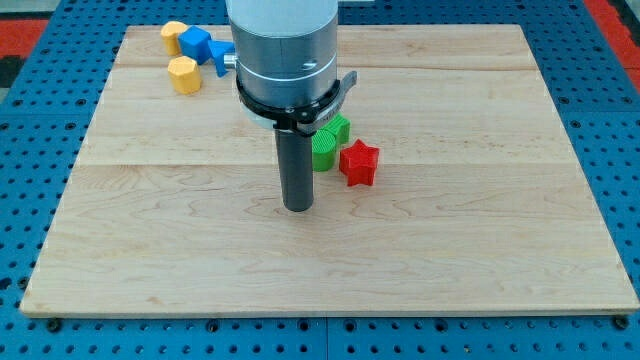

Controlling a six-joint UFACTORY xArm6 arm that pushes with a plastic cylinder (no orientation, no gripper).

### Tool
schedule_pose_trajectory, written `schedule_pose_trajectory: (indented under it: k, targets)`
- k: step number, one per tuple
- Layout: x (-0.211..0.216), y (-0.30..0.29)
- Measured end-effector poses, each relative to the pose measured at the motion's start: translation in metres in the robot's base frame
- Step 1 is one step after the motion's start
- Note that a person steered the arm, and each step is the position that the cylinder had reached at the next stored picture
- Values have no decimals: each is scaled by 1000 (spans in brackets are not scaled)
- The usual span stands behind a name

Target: Place the arm at the bottom of the red star

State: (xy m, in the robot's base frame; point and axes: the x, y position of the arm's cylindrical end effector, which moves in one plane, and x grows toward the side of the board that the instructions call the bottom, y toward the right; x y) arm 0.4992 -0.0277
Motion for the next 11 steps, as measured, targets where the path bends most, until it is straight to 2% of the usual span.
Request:
schedule_pose_trajectory:
  k: [6, 10, 11]
  targets:
    - [-2, 11]
    - [-2, 75]
    - [28, 84]
